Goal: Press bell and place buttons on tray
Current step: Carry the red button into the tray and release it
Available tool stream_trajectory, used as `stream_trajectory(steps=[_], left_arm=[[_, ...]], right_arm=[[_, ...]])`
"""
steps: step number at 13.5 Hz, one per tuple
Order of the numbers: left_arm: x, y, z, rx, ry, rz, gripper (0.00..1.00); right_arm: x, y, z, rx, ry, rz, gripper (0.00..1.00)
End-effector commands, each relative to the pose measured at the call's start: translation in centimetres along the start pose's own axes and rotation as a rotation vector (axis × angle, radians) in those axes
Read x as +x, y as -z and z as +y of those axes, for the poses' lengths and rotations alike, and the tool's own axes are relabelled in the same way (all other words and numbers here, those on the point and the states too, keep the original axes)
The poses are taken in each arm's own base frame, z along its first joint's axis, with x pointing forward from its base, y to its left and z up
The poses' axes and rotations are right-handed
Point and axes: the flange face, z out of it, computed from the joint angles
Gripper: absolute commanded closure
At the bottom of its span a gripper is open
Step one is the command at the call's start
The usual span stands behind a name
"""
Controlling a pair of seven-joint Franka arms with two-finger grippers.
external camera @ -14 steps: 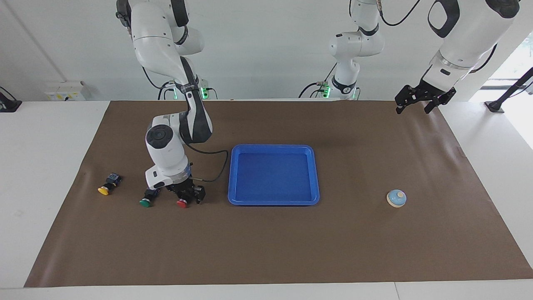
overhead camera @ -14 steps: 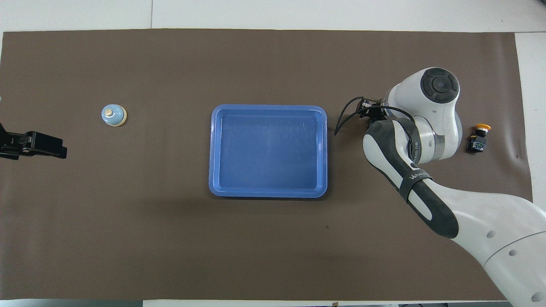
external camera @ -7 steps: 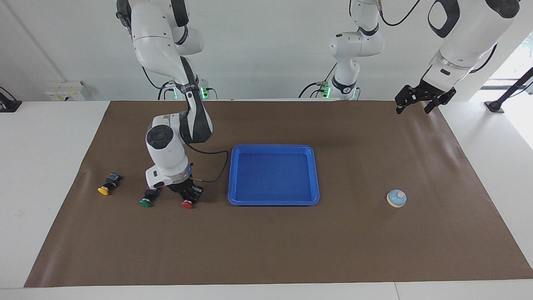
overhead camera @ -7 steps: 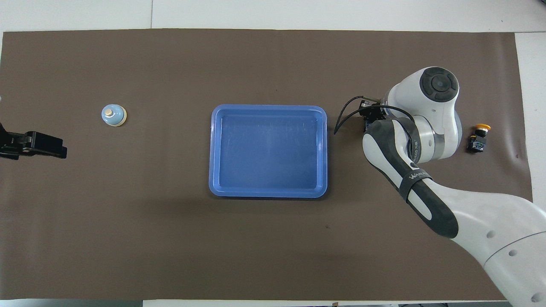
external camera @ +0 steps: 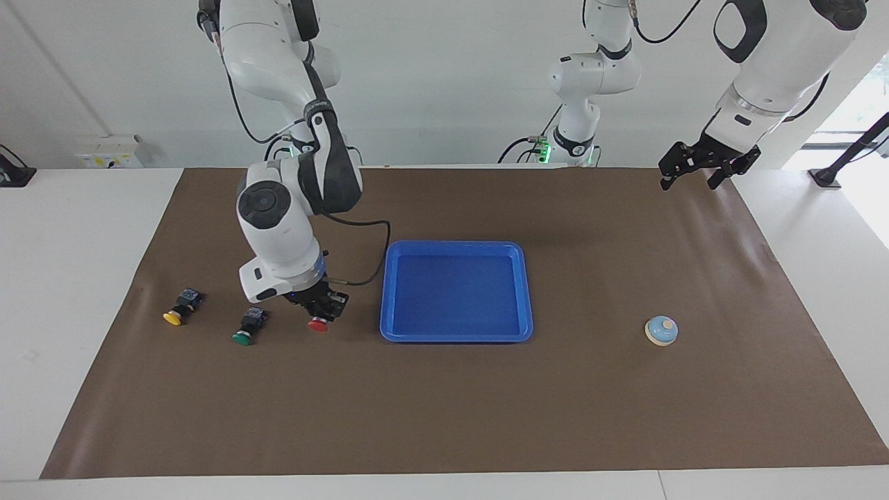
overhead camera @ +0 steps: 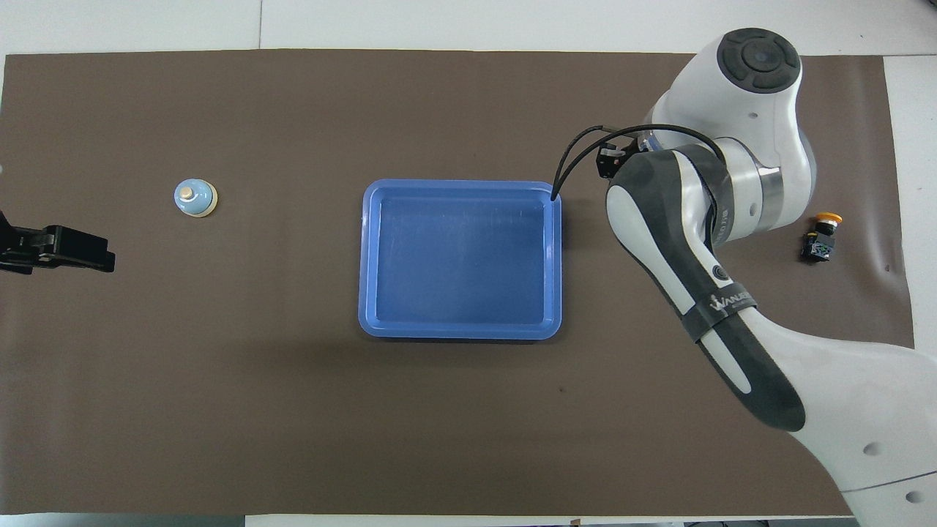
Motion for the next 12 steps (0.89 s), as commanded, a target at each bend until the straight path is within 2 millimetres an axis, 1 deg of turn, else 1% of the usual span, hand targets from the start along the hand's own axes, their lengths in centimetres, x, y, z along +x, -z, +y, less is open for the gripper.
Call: stream_trajectory(steps=[1,2,3,5,6,7,8,9,10,12], left_arm=[[-0.5,0.6,-0.1,-0.011,0.013,0.003,0.00],[-0.5,0.6,0.0,-0.011,0.013,0.004,0.00],[-0.5,0.6,0.0,-0.011,0.013,0.004,0.00],[-0.5,0.6,-0.1,-0.011,0.013,0.003,0.00],[-0.5,0.6,-0.1,-0.011,0.013,0.003,0.00],[-0.5,0.6,0.0,-0.011,0.013,0.004,0.00],[-0.5,0.6,-0.1,-0.011,0.013,0.003,0.00],[-0.5,0.6,-0.1,-0.011,0.013,0.003,0.00],[-0.5,0.6,0.0,-0.011,0.013,0.004,0.00],[-0.5,0.6,-0.1,-0.011,0.013,0.003,0.00]], right_arm=[[-2.7,0.2,-5.1,0.031,0.020,-0.014,1.00],[-3.9,0.0,-6.7,0.035,0.042,-0.011,1.00],[-4.8,-0.6,-8.0,0.040,0.053,-0.003,1.00],[-6.7,-3.4,-10.2,0.042,0.059,0.005,1.00],[-7.5,-4.7,-10.8,0.044,0.061,0.008,1.00],[-8.3,-5.9,-11.2,0.042,0.073,0.010,1.00],[-8.9,-7.7,-11.2,0.043,0.078,0.014,1.00],[-9.2,-9.0,-11.0,0.050,0.077,0.024,1.00],[-9.5,-9.9,-10.7,0.054,0.076,0.031,1.00],[-10.2,-11.1,-10.3,0.053,0.077,0.031,1.00]])
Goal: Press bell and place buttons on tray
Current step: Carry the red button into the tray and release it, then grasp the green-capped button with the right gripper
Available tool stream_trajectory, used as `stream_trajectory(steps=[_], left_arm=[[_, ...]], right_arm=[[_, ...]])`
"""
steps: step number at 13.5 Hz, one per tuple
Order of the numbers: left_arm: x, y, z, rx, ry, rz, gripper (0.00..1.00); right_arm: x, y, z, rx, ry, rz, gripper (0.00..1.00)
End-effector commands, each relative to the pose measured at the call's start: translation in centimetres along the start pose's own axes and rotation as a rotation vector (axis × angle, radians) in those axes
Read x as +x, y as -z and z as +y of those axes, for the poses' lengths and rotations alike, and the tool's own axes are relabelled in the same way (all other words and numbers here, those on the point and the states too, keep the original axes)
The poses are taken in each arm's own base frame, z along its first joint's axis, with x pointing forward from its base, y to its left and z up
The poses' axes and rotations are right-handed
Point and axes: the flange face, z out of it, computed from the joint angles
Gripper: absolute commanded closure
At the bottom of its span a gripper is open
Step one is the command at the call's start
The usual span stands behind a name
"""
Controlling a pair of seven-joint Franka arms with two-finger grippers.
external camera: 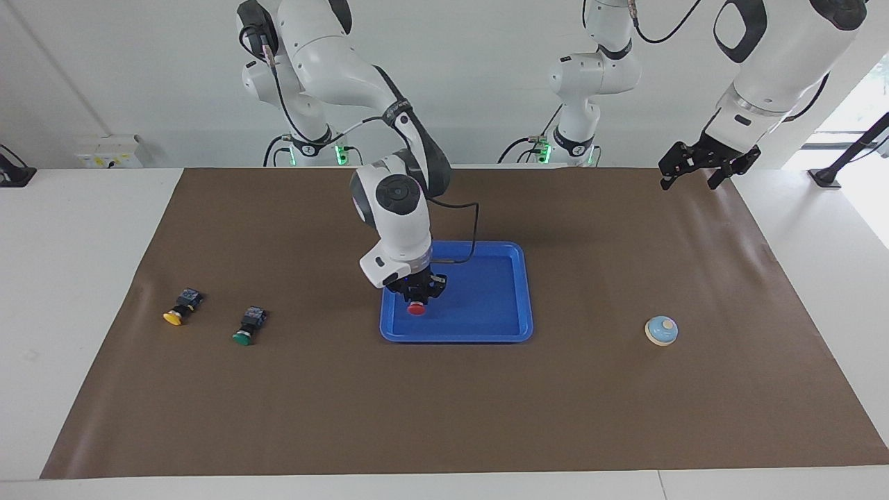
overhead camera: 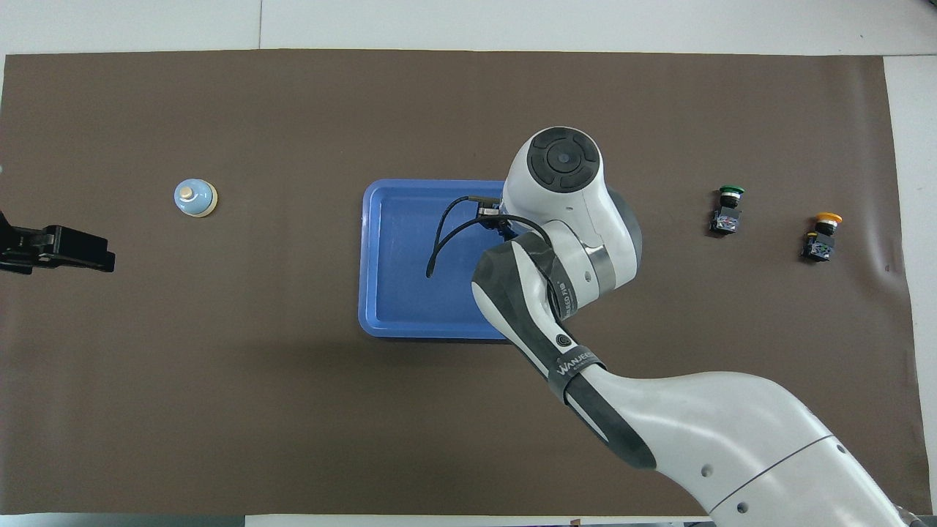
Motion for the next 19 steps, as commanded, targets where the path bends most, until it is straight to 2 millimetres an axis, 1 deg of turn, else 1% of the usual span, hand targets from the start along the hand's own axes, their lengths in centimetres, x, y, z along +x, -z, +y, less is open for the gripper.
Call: stream_trajectory(steps=[1,2,3,4,6,7,8,9,10,11,12,13,14,16,18,19], left_arm=[[-0.5,0.6,-0.1,-0.011,0.013,0.003,0.00],[-0.5,0.6,-0.1,-0.011,0.013,0.003,0.00],[-0.5,0.6,-0.1,-0.011,0.013,0.003,0.00],[-0.5,0.6,-0.1,-0.011,0.013,0.003,0.00],[-0.5,0.6,0.0,-0.011,0.013,0.004,0.00],[-0.5,0.6,-0.1,-0.011,0.013,0.003,0.00],[-0.5,0.6,0.0,-0.011,0.013,0.004,0.00],[-0.5,0.6,0.0,-0.011,0.013,0.004,0.00],[-0.5,0.6,0.0,-0.011,0.013,0.004,0.00],[-0.5,0.6,0.0,-0.011,0.013,0.004,0.00],[-0.5,0.6,-0.1,-0.011,0.013,0.003,0.00],[-0.5,0.6,-0.1,-0.011,0.013,0.003,0.00],[-0.5,0.6,-0.1,-0.011,0.013,0.003,0.00],[-0.5,0.6,0.0,-0.011,0.013,0.004,0.00],[-0.5,0.6,-0.1,-0.011,0.013,0.003,0.00],[-0.5,0.6,-0.1,-0.011,0.013,0.003,0.00]], right_arm=[[-1.6,-0.7,0.5,0.013,-0.020,0.006,1.00],[-1.7,-0.6,0.5,0.017,-0.046,0.011,1.00],[-1.5,-0.6,0.5,0.019,-0.081,0.013,0.57],[-1.5,-0.2,0.3,0.022,-0.101,0.015,0.01],[-0.8,1.1,0.1,0.025,-0.157,0.016,0.00],[-0.2,2.2,0.5,0.019,-0.167,0.009,0.00],[0.5,3.9,0.9,0.014,-0.175,0.006,0.00],[1.4,5.4,1.9,0.008,-0.191,0.001,0.00],[2.5,7.6,3.3,0.012,-0.211,0.004,0.00],[3.6,8.8,5.0,0.007,-0.229,0.002,0.00],[4.8,10.5,7.5,0.007,-0.223,0.010,0.00],[6.0,11.5,10.2,0.002,-0.212,0.010,0.00],[7.3,12.1,13.4,-0.007,-0.198,0.005,0.00],[9.2,12.5,19.0,-0.034,-0.203,-0.006,0.00],[10.2,11.8,23.2,-0.076,-0.147,-0.006,0.00],[10.1,11.3,25.1,-0.080,-0.116,-0.012,0.00]])
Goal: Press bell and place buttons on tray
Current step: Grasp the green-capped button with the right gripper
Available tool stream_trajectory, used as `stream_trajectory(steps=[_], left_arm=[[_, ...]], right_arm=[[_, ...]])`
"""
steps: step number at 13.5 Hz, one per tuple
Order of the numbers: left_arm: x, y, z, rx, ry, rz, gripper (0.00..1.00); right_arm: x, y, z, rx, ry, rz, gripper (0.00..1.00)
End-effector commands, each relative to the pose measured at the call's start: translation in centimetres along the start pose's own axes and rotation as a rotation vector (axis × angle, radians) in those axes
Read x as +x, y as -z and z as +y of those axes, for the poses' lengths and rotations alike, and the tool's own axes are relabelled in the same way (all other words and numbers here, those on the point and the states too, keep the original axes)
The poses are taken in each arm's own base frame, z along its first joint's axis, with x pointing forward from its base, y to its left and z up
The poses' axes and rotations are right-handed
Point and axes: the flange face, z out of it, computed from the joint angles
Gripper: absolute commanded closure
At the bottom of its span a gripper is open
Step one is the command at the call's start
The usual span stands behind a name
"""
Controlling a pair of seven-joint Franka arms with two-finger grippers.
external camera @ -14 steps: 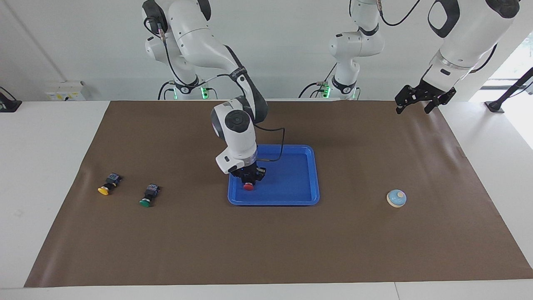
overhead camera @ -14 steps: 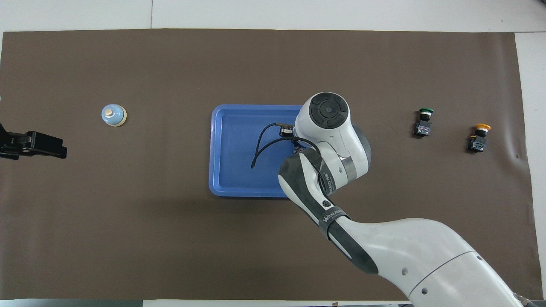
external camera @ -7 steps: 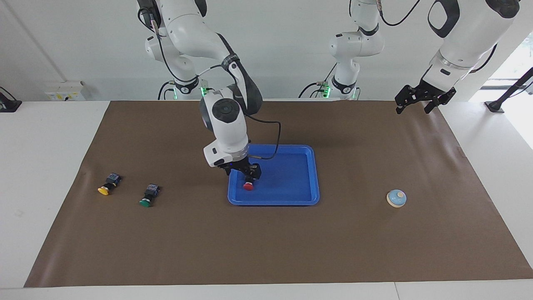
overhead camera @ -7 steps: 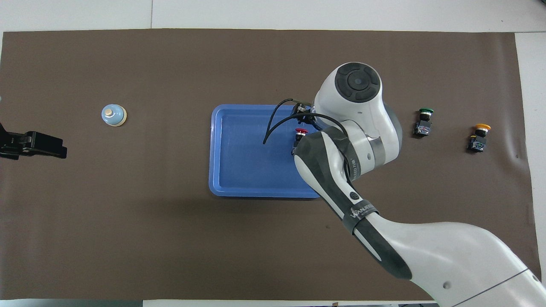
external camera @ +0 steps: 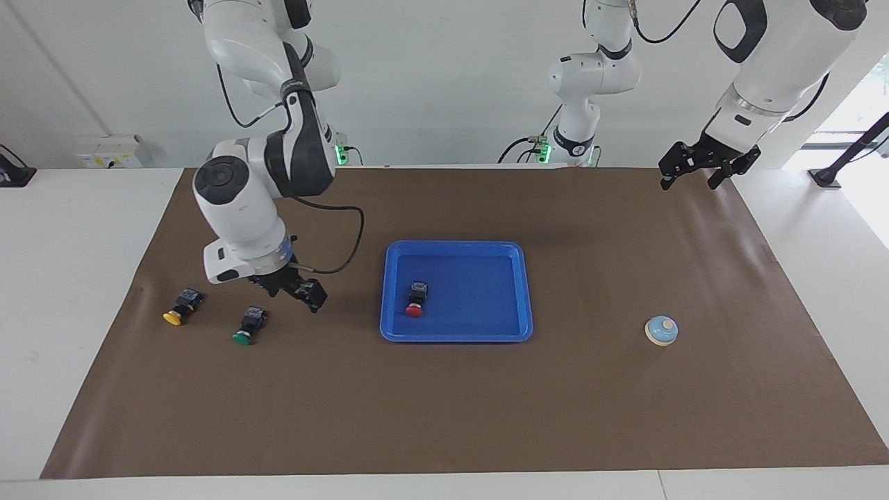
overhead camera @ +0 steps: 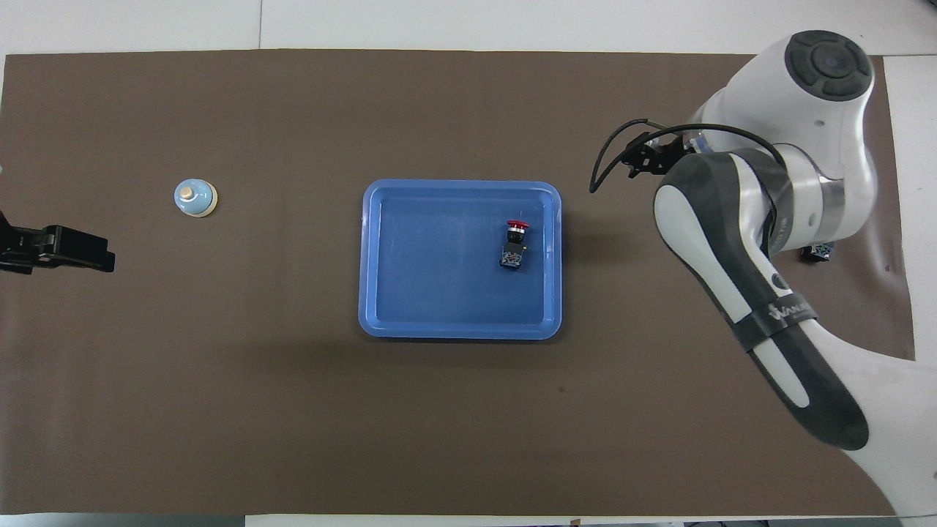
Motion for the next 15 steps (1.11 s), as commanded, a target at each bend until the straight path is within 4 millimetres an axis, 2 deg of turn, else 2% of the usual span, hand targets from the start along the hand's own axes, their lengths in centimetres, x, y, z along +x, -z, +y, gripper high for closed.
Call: stream_trajectory(steps=[1,2,4,7,10,11,12,13,15], left_arm=[[-0.5,0.6,-0.1,-0.011,0.013,0.003,0.00],[-0.5,0.6,-0.1,-0.011,0.013,0.003,0.00],[-0.5,0.6,0.0,-0.011,0.013,0.004,0.00],[-0.5,0.6,0.0,-0.011,0.013,0.004,0.00],[-0.5,0.6,-0.1,-0.011,0.013,0.003,0.00],[-0.5,0.6,-0.1,-0.011,0.013,0.003,0.00],[-0.5,0.6,-0.1,-0.011,0.013,0.003,0.00],[-0.5,0.6,0.0,-0.011,0.013,0.004,0.00],[-0.5,0.6,-0.1,-0.011,0.013,0.003,0.00]], right_arm=[[0.5,-2.2,4.6,-0.018,0.087,-0.006,0.00],[1.1,-3.6,6.5,-0.010,0.114,0.012,0.00],[1.2,-6.6,8.6,-0.006,0.134,0.023,0.00],[0.3,-10.6,9.2,0.001,0.156,0.048,0.00],[0.0,-12.9,9.3,0.010,0.159,0.079,0.00],[-0.1,-13.2,9.2,0.011,0.167,0.083,0.11],[-0.2,-13.4,9.3,0.009,0.182,0.079,0.48],[-0.2,-13.5,9.4,0.008,0.193,0.076,0.98],[-0.4,-13.5,9.2,0.005,0.197,0.066,1.00]])
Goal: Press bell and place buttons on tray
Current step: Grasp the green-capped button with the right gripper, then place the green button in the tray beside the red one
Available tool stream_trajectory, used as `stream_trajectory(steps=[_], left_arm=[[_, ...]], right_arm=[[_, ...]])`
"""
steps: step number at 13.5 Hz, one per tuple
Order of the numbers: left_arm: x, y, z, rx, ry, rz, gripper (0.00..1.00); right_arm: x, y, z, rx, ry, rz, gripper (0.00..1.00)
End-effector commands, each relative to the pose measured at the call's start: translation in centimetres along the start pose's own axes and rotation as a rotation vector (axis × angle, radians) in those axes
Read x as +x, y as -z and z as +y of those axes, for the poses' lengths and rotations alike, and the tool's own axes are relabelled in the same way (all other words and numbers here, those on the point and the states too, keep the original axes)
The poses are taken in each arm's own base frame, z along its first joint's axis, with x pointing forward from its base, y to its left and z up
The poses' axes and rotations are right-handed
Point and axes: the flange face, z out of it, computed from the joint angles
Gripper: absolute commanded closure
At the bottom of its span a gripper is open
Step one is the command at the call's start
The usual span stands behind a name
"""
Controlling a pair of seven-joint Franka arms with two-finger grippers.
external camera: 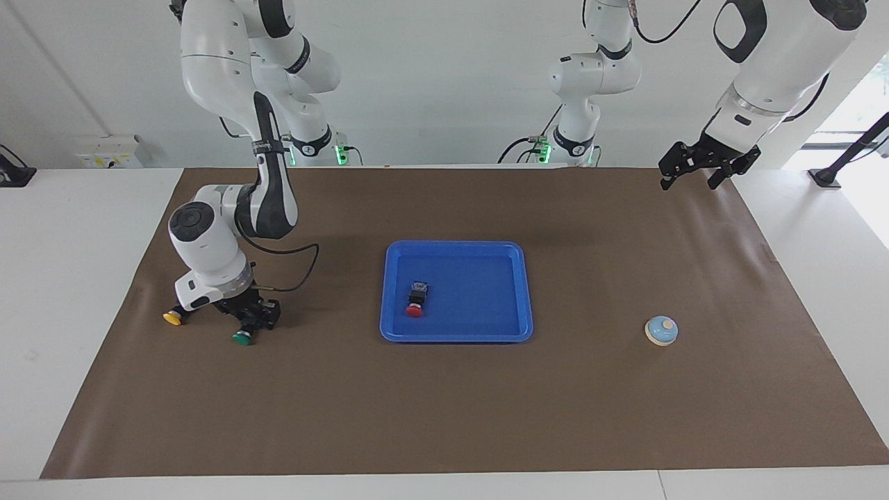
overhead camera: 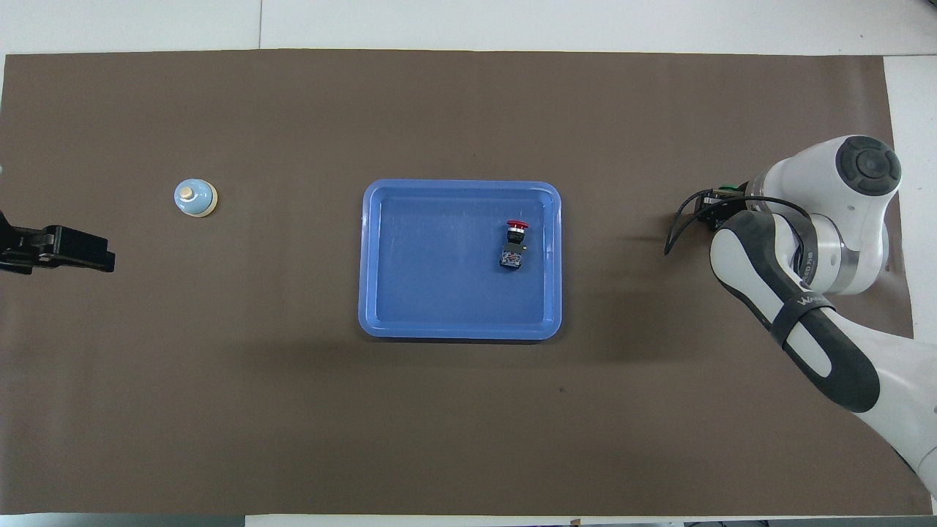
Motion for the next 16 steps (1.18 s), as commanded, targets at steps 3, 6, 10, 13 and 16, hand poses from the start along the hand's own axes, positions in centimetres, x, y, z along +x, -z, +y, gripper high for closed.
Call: stream_trajectory(steps=[3,6,10,13,16], left_arm=[[-0.5,0.6,-0.1,-0.011,0.013,0.003,0.00],[-0.4,0.6,-0.1,-0.011,0.013,0.004,0.00],[-0.5,0.6,0.0,-0.011,0.013,0.004,0.00],[-0.5,0.5,-0.1,-0.011,0.013,0.003,0.00],[-0.5,0.5,-0.1,-0.011,0.013,0.003,0.00]], right_arm=[[0.1,0.9,-0.7,-0.005,0.041,-0.018,1.00],[1.8,5.8,-4.3,-0.005,0.072,-0.042,1.00],[1.5,11.9,-16.8,-0.021,0.012,-0.079,1.00],[-2.9,14.7,-28.2,-0.012,-0.015,-0.090,1.00],[-7.1,13.1,-35.7,-0.003,-0.008,-0.124,1.00]])
